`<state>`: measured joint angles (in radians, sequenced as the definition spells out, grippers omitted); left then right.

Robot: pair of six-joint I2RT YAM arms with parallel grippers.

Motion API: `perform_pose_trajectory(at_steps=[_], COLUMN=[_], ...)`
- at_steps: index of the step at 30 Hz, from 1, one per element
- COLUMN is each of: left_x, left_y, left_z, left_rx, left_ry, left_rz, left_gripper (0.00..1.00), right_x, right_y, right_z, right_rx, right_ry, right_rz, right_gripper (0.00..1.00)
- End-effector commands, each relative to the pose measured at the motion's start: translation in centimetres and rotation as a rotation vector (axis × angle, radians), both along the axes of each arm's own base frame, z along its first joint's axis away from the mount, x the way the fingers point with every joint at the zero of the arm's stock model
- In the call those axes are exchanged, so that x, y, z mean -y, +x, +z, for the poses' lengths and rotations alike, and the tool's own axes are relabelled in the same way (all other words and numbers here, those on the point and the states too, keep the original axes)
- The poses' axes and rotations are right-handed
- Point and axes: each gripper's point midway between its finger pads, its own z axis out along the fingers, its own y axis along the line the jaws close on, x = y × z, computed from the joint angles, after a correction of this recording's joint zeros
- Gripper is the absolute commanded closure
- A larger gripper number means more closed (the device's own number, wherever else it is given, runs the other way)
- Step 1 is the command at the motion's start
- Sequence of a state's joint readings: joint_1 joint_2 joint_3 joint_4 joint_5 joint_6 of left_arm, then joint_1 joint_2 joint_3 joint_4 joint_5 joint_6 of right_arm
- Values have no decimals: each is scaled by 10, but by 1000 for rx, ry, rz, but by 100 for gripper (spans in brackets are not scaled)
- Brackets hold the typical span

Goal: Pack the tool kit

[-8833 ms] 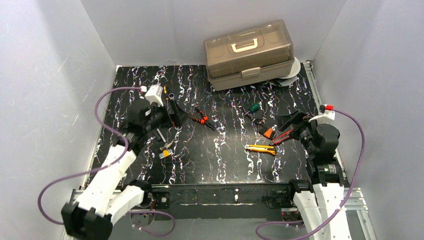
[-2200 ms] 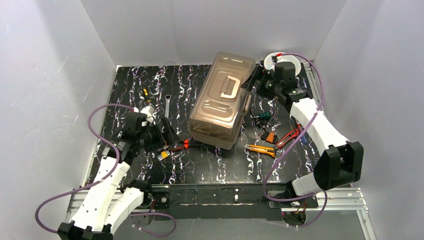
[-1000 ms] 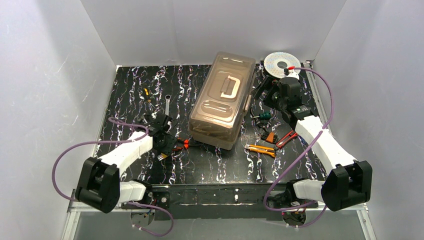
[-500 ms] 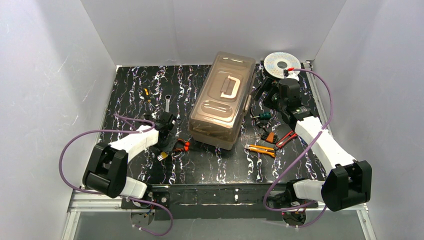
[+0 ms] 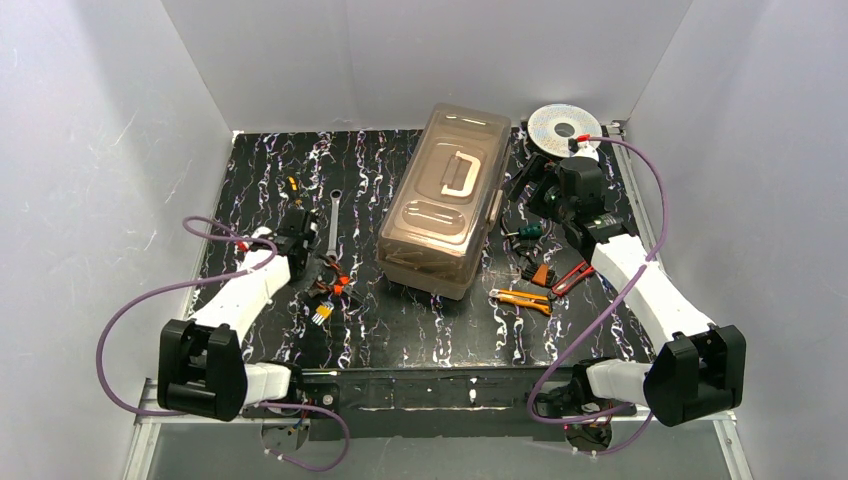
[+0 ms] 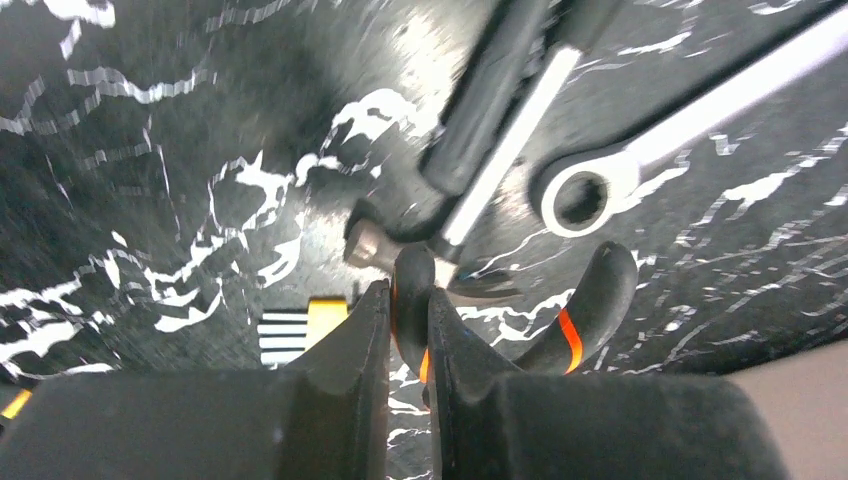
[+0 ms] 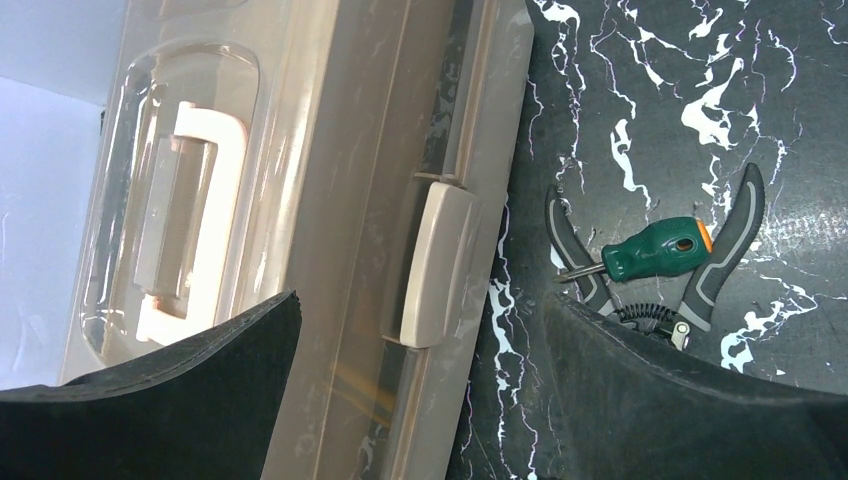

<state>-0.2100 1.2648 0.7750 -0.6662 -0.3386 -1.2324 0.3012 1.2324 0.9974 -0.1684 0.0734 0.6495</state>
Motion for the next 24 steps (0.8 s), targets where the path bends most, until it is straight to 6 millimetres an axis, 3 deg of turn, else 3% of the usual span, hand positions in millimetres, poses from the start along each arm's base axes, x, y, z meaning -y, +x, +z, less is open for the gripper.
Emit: perform_pose_trajectory(at_steps=[1, 6, 10, 12, 16, 17, 20, 22, 24], left_x=[-26, -69, -108, -113, -103, -100, -87, -68, -53], left_y=[24, 19, 1, -3, 0, 1, 17, 40, 58], left_z=[48, 64, 70, 59, 28, 24, 22, 31, 51], left_rx=[37, -73, -160, -177, -189, -200, -156, -35, 85], left_ry=[132, 219, 333, 323, 196, 172, 97, 16, -20], left_rz=[-136, -66, 37, 44, 12, 7, -58, -167, -245], left_gripper=[100, 100, 97, 91, 85, 79, 40, 21, 11], right_x=[-2, -5, -6, -5, -9, -10, -20, -28, -40], right_y=[3, 3, 3, 3, 4, 5, 2, -1, -5], right_z=[14, 14, 14, 13, 9, 9, 11, 14, 19], right_rx=[46, 38, 36, 33, 10, 7, 2, 8, 32], right_ry=[8, 13, 9, 6, 4, 2, 9, 22, 55], right_rz=[19, 35, 40, 41, 57, 65, 135, 192, 268], right_gripper=[2, 2, 2, 2, 2, 2, 2, 2, 3])
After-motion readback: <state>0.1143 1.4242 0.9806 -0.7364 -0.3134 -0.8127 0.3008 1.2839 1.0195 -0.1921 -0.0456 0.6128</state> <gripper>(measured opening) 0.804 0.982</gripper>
